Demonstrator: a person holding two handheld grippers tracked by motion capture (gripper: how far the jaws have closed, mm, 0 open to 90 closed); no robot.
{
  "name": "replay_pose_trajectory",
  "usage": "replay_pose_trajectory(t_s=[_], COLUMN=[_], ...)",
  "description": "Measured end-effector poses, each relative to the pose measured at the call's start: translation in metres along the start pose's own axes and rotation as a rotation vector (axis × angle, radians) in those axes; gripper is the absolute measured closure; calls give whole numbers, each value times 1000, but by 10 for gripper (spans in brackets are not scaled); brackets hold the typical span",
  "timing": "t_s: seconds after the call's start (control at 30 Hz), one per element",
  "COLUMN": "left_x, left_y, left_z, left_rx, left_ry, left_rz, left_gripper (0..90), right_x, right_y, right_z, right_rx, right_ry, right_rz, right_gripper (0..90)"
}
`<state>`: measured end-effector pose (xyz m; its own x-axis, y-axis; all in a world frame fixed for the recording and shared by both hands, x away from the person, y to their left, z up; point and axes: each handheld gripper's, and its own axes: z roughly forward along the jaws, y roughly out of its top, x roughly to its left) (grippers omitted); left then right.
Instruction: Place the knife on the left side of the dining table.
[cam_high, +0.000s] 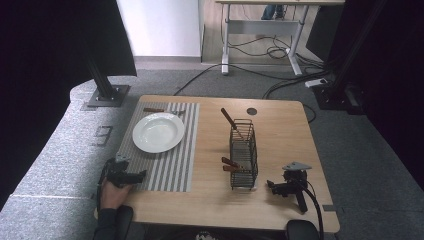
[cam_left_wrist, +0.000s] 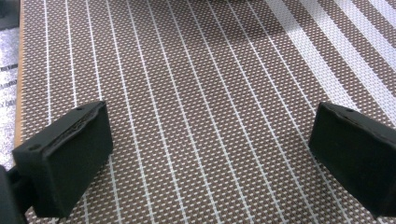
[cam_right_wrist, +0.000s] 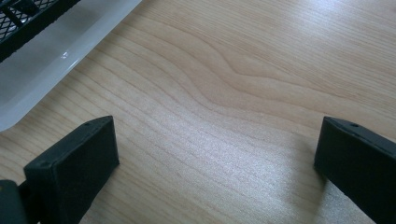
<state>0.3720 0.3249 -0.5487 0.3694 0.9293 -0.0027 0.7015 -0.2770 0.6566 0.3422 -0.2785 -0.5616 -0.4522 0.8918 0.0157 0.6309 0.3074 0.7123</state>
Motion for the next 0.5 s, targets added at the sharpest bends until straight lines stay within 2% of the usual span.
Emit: replay_pose_trajectory(t_s=[0.5], left_x=[0], left_y=[1], left_z=[0], left_rx=[7], left_ry=[0], left_rz=[-7], left_gripper=[0], right_x=[0], right_y=[0], right_z=[0], right_rx=[0], right_ry=[0], right_rz=[0], right_gripper=[0])
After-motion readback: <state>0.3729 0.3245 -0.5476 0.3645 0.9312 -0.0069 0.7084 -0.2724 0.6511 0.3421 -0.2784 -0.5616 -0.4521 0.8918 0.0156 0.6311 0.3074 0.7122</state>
